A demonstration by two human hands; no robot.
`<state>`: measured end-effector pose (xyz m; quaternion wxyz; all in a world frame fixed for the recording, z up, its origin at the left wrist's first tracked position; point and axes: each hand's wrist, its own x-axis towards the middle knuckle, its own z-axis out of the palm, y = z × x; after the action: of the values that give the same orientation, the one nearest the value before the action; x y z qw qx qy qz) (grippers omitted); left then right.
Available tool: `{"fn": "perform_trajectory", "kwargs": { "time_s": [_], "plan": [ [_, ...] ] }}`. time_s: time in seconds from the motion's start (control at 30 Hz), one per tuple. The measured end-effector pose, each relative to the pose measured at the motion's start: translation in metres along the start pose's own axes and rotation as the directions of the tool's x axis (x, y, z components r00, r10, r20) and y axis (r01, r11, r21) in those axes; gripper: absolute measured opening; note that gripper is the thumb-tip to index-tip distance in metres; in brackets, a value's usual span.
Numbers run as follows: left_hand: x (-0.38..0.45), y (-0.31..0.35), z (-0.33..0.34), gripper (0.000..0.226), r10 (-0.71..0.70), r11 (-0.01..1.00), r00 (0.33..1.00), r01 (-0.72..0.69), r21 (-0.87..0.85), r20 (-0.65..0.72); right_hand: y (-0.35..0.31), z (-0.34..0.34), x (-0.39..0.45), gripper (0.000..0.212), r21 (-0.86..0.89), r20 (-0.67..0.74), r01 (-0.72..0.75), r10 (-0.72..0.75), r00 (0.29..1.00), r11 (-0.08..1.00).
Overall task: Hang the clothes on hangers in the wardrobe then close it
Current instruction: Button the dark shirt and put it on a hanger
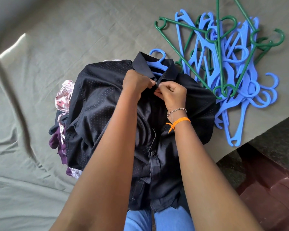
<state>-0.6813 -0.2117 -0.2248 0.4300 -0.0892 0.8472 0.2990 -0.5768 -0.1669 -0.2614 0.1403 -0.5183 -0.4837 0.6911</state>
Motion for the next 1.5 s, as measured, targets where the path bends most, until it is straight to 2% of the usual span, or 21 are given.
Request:
{"fn": "perform_trajectory", "kwargs": {
  "time_s": [0.1,0.2,0.3,0.4,0.47,0.53,0.63,0.67,0.7,0.77,0.8,0.87,0.93,1.0,1.03,1.1,1.17,1.3,1.37,1.43,1.5],
  "plan": [
    [-0.002,0.002,-0.008,0.020,0.038,0.999,0.998,-0.039,0.024,0.059,-0.002,0.001,0.002,0.016,-0.066,0.006,0.020,-0.019,1.000,0.998],
    [-0.009,0.000,-0.013,0.003,0.082,0.997,0.987,-0.083,0.001,0.140,0.000,0.003,0.005,0.016,-0.159,-0.023,0.071,-0.076,0.997,0.985],
    [-0.009,-0.006,-0.013,0.016,0.109,0.994,0.985,-0.111,0.007,0.136,0.001,0.004,0.004,0.015,-0.273,-0.018,0.149,-0.160,0.987,0.951],
    [-0.008,-0.010,-0.008,0.016,0.088,0.995,0.993,-0.085,-0.047,0.074,0.001,0.002,0.000,0.010,-0.336,-0.001,0.198,-0.211,0.978,0.921],
    [-0.008,-0.011,-0.004,0.019,0.080,0.994,0.996,-0.076,-0.080,0.049,0.000,0.000,-0.002,0.011,-0.318,0.012,0.197,-0.203,0.979,0.927],
    [-0.011,-0.012,-0.001,0.027,0.094,0.992,0.994,-0.089,-0.092,0.055,-0.002,-0.003,-0.005,0.015,-0.224,0.028,0.143,-0.140,0.990,0.964],
    [-0.020,-0.019,0.002,0.027,0.155,0.986,0.982,-0.147,-0.076,0.111,-0.006,-0.010,-0.007,0.017,-0.015,0.125,-0.088,0.090,0.988,0.996],
    [-0.022,-0.023,0.002,0.026,0.184,0.982,0.976,-0.179,-0.058,0.117,-0.007,-0.014,-0.005,0.018,0.006,0.106,-0.110,0.109,0.988,0.994],
    [-0.024,-0.027,0.002,0.025,0.209,0.978,0.971,-0.206,-0.035,0.114,-0.009,-0.018,-0.002,0.018,-0.012,0.027,-0.073,0.074,0.997,0.997],
    [-0.026,-0.037,0.003,0.027,0.233,0.972,0.968,-0.233,-0.009,0.097,-0.017,-0.022,0.008,0.014,-0.146,-0.168,0.093,-0.118,0.979,0.985],
    [-0.027,-0.042,0.004,0.031,0.233,0.972,0.968,-0.233,-0.005,0.091,-0.022,-0.020,0.017,0.013,-0.254,-0.181,0.158,-0.208,0.961,0.954],
    [-0.032,-0.050,0.007,0.033,0.235,0.972,0.969,-0.236,0.012,0.080,-0.031,-0.010,0.040,0.022,-0.522,-0.013,0.213,-0.257,0.966,0.826],
    [-0.038,-0.055,0.007,0.029,0.247,0.969,0.966,-0.248,0.009,0.072,-0.032,0.003,0.071,0.030,-0.776,0.187,0.204,-0.090,0.978,0.597],
    [-0.043,-0.061,0.007,0.024,0.249,0.969,0.966,-0.248,-0.024,0.068,-0.034,0.011,0.090,0.037,-0.943,0.226,0.179,0.148,0.963,0.280],
    [-0.046,-0.064,0.007,0.022,0.248,0.968,0.967,-0.246,-0.042,0.062,-0.034,0.014,0.092,0.039,-0.968,0.223,0.188,0.230,0.947,0.165],
    [-0.050,-0.072,0.007,0.019,0.256,0.966,0.965,-0.253,-0.057,0.054,-0.031,0.016,0.086,0.042,-0.977,0.213,0.191,0.310,0.927,0.100],
    [-0.055,-0.078,0.007,0.013,0.267,0.963,0.962,-0.265,-0.050,0.052,-0.027,0.014,0.074,0.041,-0.977,0.197,0.164,0.279,0.940,0.137],
    [-0.070,-0.085,0.003,0.009,0.302,0.953,0.953,-0.301,-0.028,0.038,-0.030,0.000,0.046,0.038,-0.953,0.160,0.147,0.028,0.987,0.264],
    [-0.082,-0.088,-0.002,0.010,0.315,0.949,0.948,-0.315,0.010,0.047,-0.031,-0.014,0.029,0.035,-0.926,0.160,0.191,-0.121,0.980,0.326],
    [-0.096,-0.091,-0.006,0.011,0.338,0.936,0.940,-0.341,0.084,0.043,-0.032,-0.027,0.010,0.031,-0.873,0.129,0.226,-0.241,0.962,0.433],
    [-0.111,-0.095,-0.011,0.010,0.357,0.927,0.934,-0.357,0.118,0.024,-0.037,-0.035,-0.006,0.030,-0.822,0.131,0.259,-0.275,0.952,0.507]
  ]
}}
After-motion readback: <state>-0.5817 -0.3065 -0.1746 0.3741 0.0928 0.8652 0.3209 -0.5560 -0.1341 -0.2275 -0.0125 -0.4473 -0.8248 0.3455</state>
